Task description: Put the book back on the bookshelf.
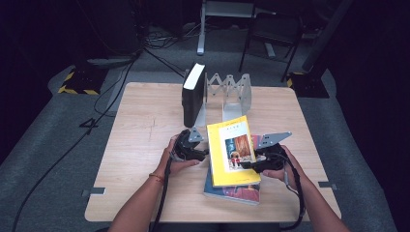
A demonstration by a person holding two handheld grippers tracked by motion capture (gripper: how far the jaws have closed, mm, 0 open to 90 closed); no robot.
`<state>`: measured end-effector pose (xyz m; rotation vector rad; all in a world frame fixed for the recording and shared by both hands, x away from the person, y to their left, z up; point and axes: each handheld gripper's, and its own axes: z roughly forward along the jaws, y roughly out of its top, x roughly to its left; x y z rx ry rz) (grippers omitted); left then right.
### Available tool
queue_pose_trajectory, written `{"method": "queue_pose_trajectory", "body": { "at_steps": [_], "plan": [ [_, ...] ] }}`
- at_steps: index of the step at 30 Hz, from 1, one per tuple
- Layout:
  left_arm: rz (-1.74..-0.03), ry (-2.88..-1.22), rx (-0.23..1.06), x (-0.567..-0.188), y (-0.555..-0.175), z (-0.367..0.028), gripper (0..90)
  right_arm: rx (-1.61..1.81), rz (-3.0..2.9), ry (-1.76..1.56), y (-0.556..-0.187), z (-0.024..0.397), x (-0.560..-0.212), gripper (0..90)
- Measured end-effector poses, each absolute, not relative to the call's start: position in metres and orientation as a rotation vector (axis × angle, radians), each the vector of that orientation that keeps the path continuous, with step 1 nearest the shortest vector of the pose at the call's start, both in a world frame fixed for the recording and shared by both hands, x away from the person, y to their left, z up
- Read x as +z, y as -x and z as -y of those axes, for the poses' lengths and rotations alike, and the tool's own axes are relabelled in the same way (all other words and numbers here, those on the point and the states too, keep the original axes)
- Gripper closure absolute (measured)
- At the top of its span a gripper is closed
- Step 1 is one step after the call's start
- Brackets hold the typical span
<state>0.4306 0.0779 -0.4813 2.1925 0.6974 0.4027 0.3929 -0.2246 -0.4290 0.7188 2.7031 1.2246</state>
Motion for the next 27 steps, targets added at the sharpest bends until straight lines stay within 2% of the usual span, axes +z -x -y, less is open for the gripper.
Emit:
{"method": "queue_pose_trajectory", "body": {
  "at_steps": [1,3,5,12,18,27],
  "plan": [
    [-0.698,-2.194,0.399,-0.482,-0.431,-0.078,34.1,1.225,-2.703,-0.719,-0.393,0.225,-0.429,53.2],
    [-0.701,-2.189,0.382,-0.484,-0.433,-0.079,33.9,1.248,-2.686,-0.726,-0.395,0.228,-0.429,65.4],
    [-0.703,-2.174,0.372,-0.484,-0.434,-0.079,33.4,1.331,-2.665,-0.72,-0.395,0.234,-0.428,72.3],
    [-0.724,-2.123,0.331,-0.478,-0.441,-0.079,33.6,1.37,-2.6,-0.649,-0.387,0.238,-0.425,74.9],
    [-0.734,-2.059,0.316,-0.468,-0.45,-0.079,40.2,1.406,-2.51,-0.588,-0.382,0.239,-0.418,77.5],
    [-0.684,-1.999,0.337,-0.426,-0.454,-0.077,49.2,1.419,-2.354,-0.55,-0.377,0.243,-0.408,81.3]
  ]
}}
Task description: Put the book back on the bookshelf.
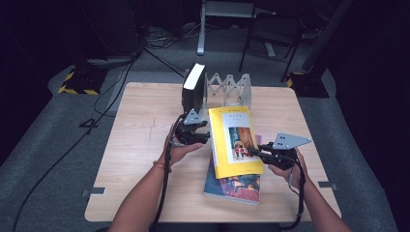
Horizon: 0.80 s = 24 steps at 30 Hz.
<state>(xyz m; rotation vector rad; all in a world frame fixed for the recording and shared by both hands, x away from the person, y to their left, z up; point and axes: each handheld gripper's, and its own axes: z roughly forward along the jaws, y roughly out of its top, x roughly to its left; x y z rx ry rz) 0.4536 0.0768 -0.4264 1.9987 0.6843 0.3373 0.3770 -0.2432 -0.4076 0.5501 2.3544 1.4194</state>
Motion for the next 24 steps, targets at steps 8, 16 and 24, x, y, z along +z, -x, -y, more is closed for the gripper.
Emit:
{"method": "queue_pose_trajectory", "body": {
  "at_steps": [8,16,24],
  "plan": [
    [-0.621,-1.95,0.368,-0.391,-0.445,-0.077,53.0,1.472,-2.244,-0.496,-0.369,0.252,-0.4,86.0],
    [-0.59,-1.917,0.373,-0.383,-0.427,-0.079,50.3,1.432,-2.207,-0.406,-0.346,0.255,-0.405,86.3],
    [-0.53,-1.928,0.401,-0.364,-0.417,-0.069,52.9,1.422,-2.162,-0.455,-0.342,0.26,-0.419,86.4]
  ]
}}
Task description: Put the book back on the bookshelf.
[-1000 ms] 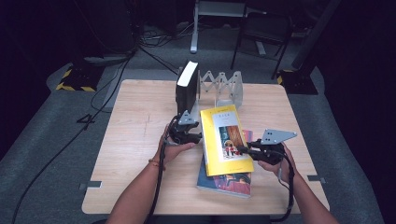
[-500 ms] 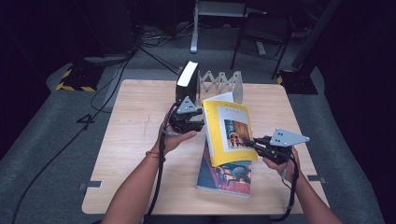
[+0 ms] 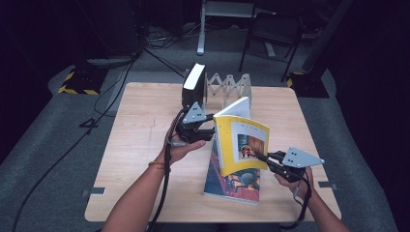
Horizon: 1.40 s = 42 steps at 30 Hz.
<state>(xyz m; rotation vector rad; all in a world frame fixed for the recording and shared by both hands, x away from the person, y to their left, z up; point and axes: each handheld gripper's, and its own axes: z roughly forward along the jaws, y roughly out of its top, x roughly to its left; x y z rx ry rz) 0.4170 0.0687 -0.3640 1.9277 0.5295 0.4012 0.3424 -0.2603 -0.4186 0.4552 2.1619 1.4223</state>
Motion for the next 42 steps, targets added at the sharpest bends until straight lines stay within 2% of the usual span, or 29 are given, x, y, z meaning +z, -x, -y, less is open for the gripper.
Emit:
{"method": "queue_pose_trajectory", "body": {
  "at_steps": [10,15,23,28,30,35,42],
  "plan": [
    [-0.53,-1.905,0.419,-0.354,-0.412,-0.066,54.9,1.434,-2.1,-0.529,-0.357,0.249,-0.43,86.4],
    [-0.528,-1.856,0.382,-0.363,-0.405,-0.074,48.1,1.419,-2.121,-0.466,-0.344,0.252,-0.431,86.4],
    [-0.544,-1.946,0.501,-0.386,-0.388,-0.076,43.0,1.428,-2.131,-0.45,-0.34,0.253,-0.431,86.4],
    [-0.562,-1.993,0.443,-0.413,-0.381,-0.084,38.4,1.422,-2.131,-0.435,-0.336,0.253,-0.431,86.4],
    [-0.564,-2.014,0.426,-0.423,-0.374,-0.085,40.2,1.419,-2.132,-0.434,-0.334,0.253,-0.431,86.4],
    [-0.563,-2.088,0.384,-0.434,-0.368,-0.084,36.8,1.425,-2.137,-0.438,-0.333,0.254,-0.432,86.5],
    [-0.494,-2.151,0.3,-0.453,-0.351,-0.065,33.4,1.419,-2.149,-0.428,-0.329,0.256,-0.433,86.5]
  ]
}}
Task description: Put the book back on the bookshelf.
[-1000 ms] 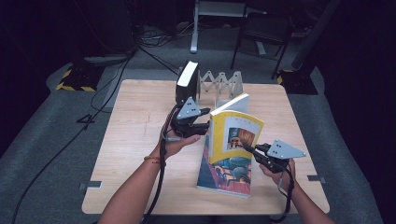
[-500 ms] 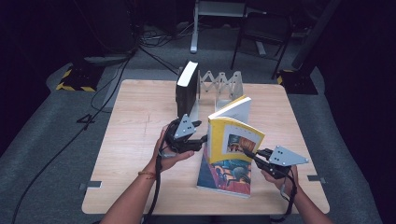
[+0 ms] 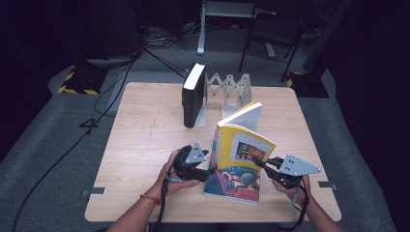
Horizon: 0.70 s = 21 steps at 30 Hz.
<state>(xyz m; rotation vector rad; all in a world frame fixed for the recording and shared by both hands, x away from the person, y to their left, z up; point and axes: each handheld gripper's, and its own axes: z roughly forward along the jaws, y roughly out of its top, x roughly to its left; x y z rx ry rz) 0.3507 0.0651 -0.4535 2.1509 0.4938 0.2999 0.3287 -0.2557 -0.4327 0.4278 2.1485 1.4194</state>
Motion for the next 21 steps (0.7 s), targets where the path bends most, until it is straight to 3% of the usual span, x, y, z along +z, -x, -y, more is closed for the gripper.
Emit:
{"method": "queue_pose_trajectory", "body": {
  "at_steps": [3,8,11,21],
  "plan": [
    [-0.496,-2.158,0.248,-0.464,-0.349,-0.048,33.6,1.419,-2.16,-0.424,-0.327,0.257,-0.433,86.4],
    [-0.493,-2.124,0.269,-0.464,-0.348,-0.033,33.1,1.414,-2.171,-0.418,-0.326,0.258,-0.433,86.2],
    [-0.516,-2.066,0.301,-0.458,-0.353,-0.036,49.1,1.421,-2.175,-0.419,-0.326,0.259,-0.433,85.8],
    [-0.478,-2.001,0.319,-0.436,-0.355,-0.036,53.7,1.426,-2.188,-0.424,-0.327,0.26,-0.432,85.4]
  ]
}}
